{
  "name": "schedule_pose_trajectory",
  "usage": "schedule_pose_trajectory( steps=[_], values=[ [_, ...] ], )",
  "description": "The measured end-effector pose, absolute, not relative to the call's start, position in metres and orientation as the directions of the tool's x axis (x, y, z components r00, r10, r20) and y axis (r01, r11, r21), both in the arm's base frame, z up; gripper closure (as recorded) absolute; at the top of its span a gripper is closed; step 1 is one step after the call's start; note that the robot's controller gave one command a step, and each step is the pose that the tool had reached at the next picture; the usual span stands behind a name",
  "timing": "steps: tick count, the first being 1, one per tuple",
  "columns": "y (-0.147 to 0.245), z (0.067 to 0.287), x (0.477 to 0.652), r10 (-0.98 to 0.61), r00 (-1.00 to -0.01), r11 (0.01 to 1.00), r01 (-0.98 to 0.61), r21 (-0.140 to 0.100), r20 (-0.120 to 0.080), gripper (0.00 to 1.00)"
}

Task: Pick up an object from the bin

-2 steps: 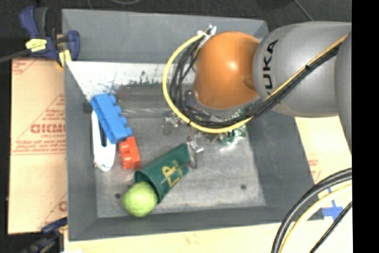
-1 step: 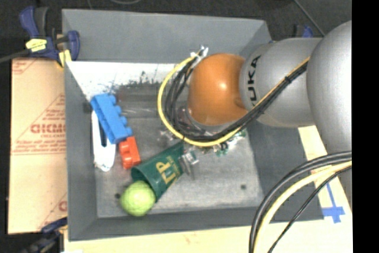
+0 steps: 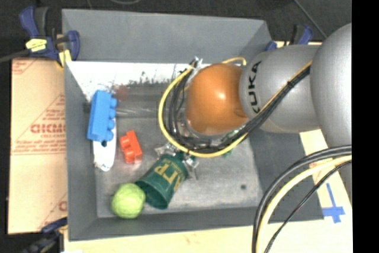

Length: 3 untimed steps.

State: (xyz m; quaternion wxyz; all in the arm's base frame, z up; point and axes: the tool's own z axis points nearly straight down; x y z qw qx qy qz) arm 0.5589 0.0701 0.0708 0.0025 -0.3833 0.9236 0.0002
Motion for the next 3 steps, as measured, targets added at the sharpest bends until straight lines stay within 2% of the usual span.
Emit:
schedule_pose_trajectory(
  steps=[2, 3],
  values=[
    [0.07, 0.074, 0.557, -0.707, -0.707, 0.707, -0.707, 0.002, 0.0, 1.0],
    [0.07, 0.095, 0.556, -0.706, -0.708, 0.708, -0.706, 0.006, 0.006, 1.0]
  ],
)
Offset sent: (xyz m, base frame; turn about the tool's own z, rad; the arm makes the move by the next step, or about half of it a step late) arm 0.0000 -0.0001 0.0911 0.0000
